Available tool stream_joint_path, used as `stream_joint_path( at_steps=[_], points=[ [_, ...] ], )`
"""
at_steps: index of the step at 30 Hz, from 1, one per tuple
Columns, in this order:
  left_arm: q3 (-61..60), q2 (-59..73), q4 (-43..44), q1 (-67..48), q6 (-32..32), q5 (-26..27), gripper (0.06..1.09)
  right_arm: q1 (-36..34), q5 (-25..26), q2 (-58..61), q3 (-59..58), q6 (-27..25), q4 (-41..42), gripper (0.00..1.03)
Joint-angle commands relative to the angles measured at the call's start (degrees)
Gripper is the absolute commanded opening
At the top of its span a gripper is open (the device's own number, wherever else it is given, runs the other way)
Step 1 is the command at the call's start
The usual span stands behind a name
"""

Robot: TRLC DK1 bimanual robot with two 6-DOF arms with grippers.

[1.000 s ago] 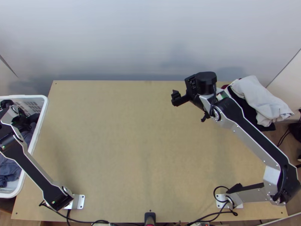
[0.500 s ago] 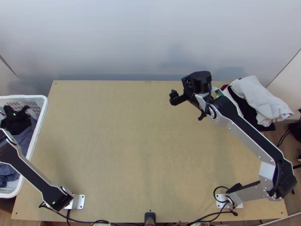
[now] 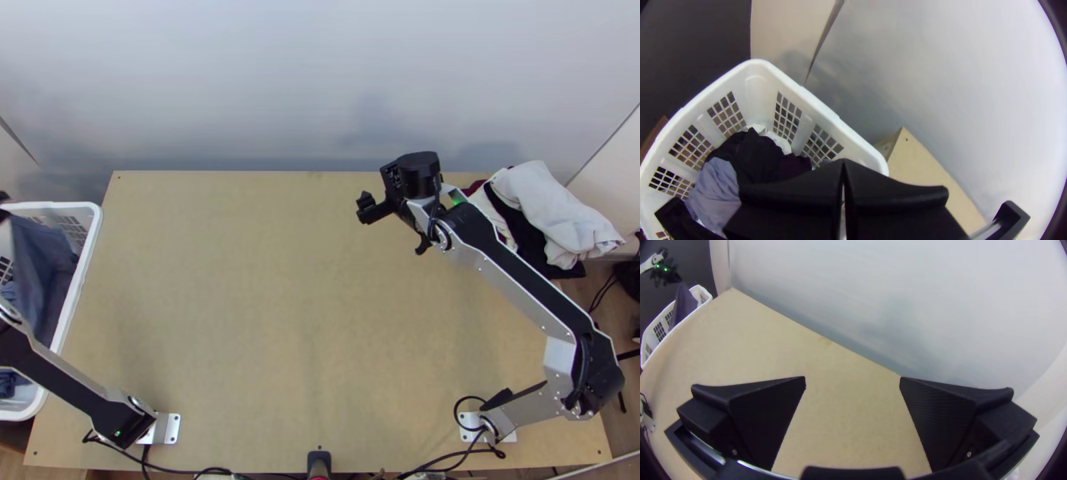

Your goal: Fold the t-shirt

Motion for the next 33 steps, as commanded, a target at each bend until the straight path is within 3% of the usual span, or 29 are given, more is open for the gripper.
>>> stream_joint_path(
  at_steps=[1, 13, 24, 33],
  points=[
    [8.12, -9.78, -6.98, 0.3, -0.33, 3.46, 0.09, 0.16, 1.16, -0.16, 0.22, -0.28, -0.01, 0.98],
    [8.73, -32.54, -7.94, -8.49, -2.88, 3.99, 0.09, -0.28, 1.42, -5.08, -3.29, 0.24, 0.34, 0.98],
    [11.9, -43.88, -4.34, -21.5, -8.06, 1.97, 0.09, -2.21, 1.34, -14.13, -15.68, 0.68, 5.7, 0.98],
    [11.46, -44.93, -7.59, -50.24, -7.8, -11.48, 0.09, -6.52, 1.34, -20.46, -24.3, 2.88, 12.3, 0.98]
  ],
)
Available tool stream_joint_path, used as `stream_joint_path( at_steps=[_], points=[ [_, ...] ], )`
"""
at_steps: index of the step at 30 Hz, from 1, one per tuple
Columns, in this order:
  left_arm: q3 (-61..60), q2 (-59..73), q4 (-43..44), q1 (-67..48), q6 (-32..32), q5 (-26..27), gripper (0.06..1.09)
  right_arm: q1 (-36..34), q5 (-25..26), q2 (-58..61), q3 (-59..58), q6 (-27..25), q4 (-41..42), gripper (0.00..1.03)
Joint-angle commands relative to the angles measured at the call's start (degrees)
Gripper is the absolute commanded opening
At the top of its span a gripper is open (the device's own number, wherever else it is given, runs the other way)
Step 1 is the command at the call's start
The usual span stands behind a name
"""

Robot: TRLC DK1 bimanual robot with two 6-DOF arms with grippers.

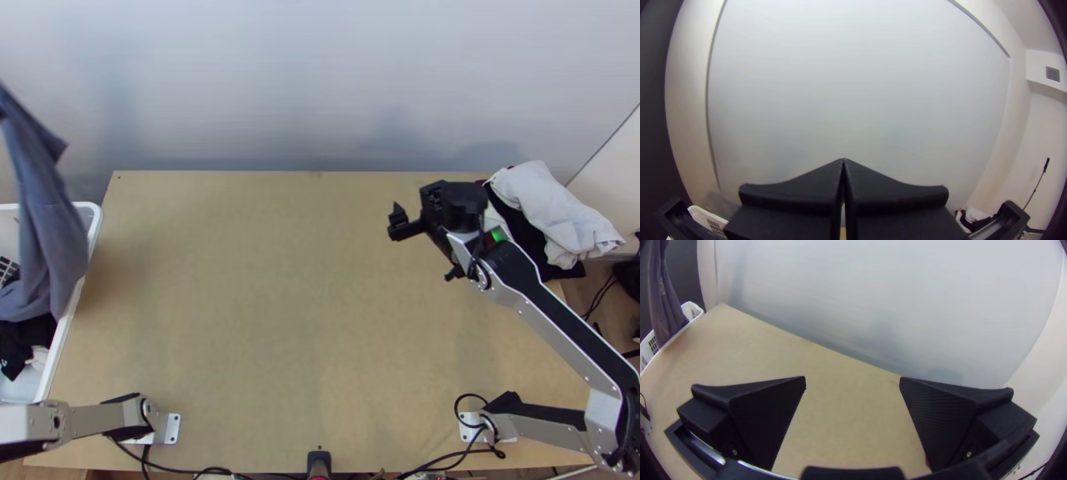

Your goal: Fold the t-shirt

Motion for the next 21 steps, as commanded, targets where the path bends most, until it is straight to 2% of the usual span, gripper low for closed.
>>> stream_joint_path(
  at_steps=[1, 5, 7, 16, 21],
  points=[
    [-0.35, -1.79, -2.06, -23.23, -0.19, -9.69, 0.09, -3.48, -0.04, -5.21, -7.25, 2.21, 4.69, 0.98],
    [-5.09, -1.44, -2.33, -42.91, 2.53, -22.09, 0.09, -5.77, -0.04, -7.58, -11.03, 3.17, 6.89, 0.98],
    [-5.62, 0.06, -2.33, -49.24, 2.89, -26.31, 0.09, -7.17, -0.04, -8.63, -12.44, 3.44, 7.33, 0.98],
    [-2.46, 10.78, 3.21, -66.47, 4.64, -33.34, 0.09, -13.94, -0.13, -14.08, -18.5, 5.11, 8.74, 0.98],
    [-1.14, 16.49, 8.13, -73.68, 7.54, -33.78, 0.09, -16.49, -0.04, -17.69, -24.04, 5.37, 10.93, 0.98]
  ],
)
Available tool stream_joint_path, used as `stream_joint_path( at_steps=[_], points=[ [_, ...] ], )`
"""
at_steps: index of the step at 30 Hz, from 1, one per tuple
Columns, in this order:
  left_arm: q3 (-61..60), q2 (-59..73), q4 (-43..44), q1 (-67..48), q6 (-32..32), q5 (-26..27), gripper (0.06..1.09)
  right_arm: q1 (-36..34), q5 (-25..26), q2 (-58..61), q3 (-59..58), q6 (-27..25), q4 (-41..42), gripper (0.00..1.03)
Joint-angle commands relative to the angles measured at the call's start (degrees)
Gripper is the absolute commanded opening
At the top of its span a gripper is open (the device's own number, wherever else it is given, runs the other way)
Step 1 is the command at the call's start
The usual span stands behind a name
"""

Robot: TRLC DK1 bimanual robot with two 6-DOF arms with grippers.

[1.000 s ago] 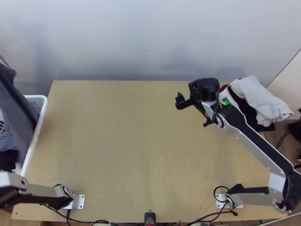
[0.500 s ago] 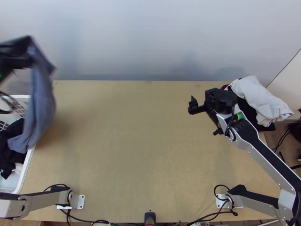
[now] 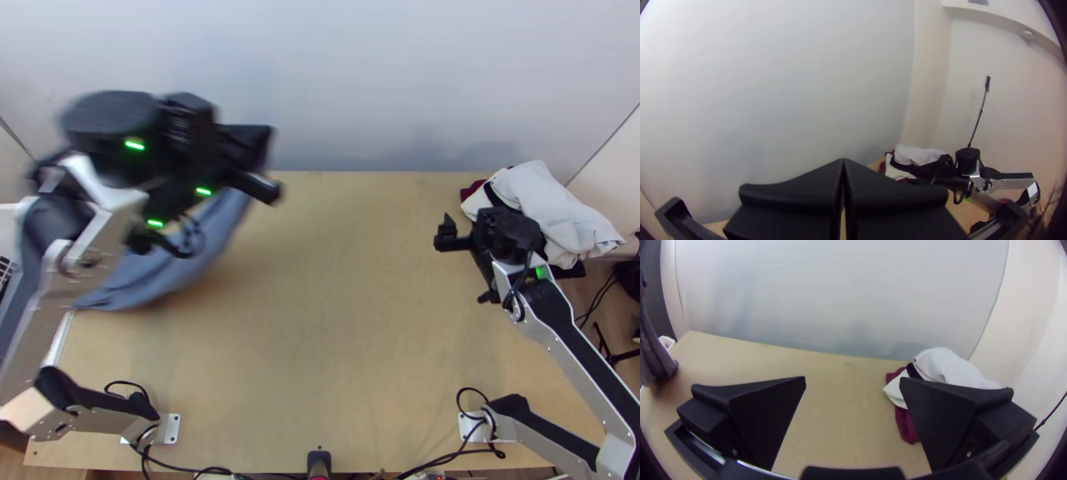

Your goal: Fold the t-shirt

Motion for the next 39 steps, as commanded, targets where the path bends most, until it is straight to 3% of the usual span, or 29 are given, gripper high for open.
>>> stream_joint_path(
  at_steps=[1, 10, 20, 26, 39],
  points=[
    [2.25, 8.0, 5.34, -12.85, 2.98, -2.85, 0.09, -4.78, -0.02, -4.68, -7.06, 0.71, 2.85, 0.98],
    [5.15, 15.38, 15.97, -19.09, 5.53, -2.76, 0.09, -13.22, -0.11, -4.77, -10.49, 1.68, 4.87, 0.98],
    [6.12, 18.89, 31.09, -20.24, 5.97, -5.05, 0.09, -13.75, -0.11, -3.98, -13.83, 1.95, 9.18, 0.98],
    [2.43, 25.92, 32.23, -9.6, 7.9, -7.42, 0.09, -13.22, -0.11, -3.01, -14.01, 2.3, 9.97, 0.98],
    [-0.47, 44.73, 35.13, 14.83, 9.31, -7.51, 0.09, -9.18, -0.02, -3.98, -16.99, 2.74, 9.88, 0.98]
  ],
)
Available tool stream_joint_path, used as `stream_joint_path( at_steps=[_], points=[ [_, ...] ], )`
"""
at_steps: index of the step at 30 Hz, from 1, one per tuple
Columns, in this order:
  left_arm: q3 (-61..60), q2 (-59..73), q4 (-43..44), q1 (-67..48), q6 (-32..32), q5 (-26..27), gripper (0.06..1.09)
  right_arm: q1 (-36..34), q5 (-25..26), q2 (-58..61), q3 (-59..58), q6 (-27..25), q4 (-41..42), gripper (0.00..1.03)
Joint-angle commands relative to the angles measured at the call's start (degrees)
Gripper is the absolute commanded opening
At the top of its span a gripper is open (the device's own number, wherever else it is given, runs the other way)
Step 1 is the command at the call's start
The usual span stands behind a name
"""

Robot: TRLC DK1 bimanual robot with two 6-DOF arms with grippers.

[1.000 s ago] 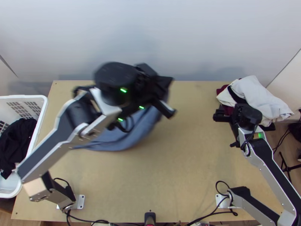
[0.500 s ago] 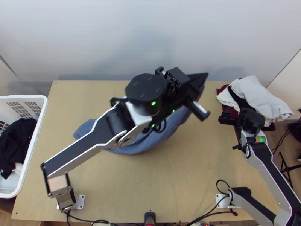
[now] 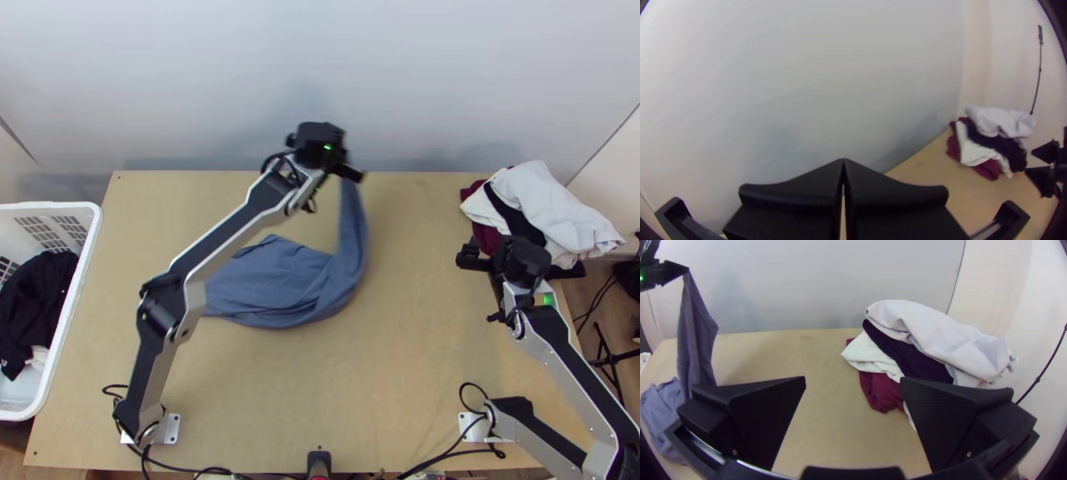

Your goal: Fold the t-shirt

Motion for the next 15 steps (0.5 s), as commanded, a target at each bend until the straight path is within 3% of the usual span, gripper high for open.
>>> stream_joint_path(
  at_steps=[1, 5, 6, 7, 8, 9, 15],
  points=[
    [-0.69, 8.26, 3.6, 11.98, 0.96, -0.56, 0.09, 1.82, -0.04, -1.01, -1.54, 0.07, 0.0, 0.98],
    [-0.6, 10.02, 5.88, 16.72, 5.26, -1.35, 0.11, 3.4, -0.04, -1.98, -1.89, 0.07, -0.35, 0.98],
    [-0.69, 10.02, 4.39, 17.16, 5.53, -1.35, 0.27, 4.1, -0.04, -2.68, -2.07, 0.16, -0.44, 0.98],
    [-0.69, 9.4, 1.84, 17.34, 4.91, -1.35, 0.53, 5.25, -0.04, -3.65, -2.42, 1.21, -0.7, 0.98],
    [-0.78, 8.52, -0.71, 17.43, 3.59, -1.35, 0.87, 6.21, -0.04, -4.96, -3.12, 1.65, -0.62, 0.98],
    [-0.87, 7.47, -2.47, 17.34, 2.54, -1.35, 1.06, 7.36, -0.04, -5.93, -3.74, 2.27, -0.44, 0.98],
    [-0.87, -1.15, -14.6, 16.28, -3.79, 2.69, 1.05, 14.48, -3.82, -7.51, -4.71, 2.62, -6.77, 0.98]
  ],
)
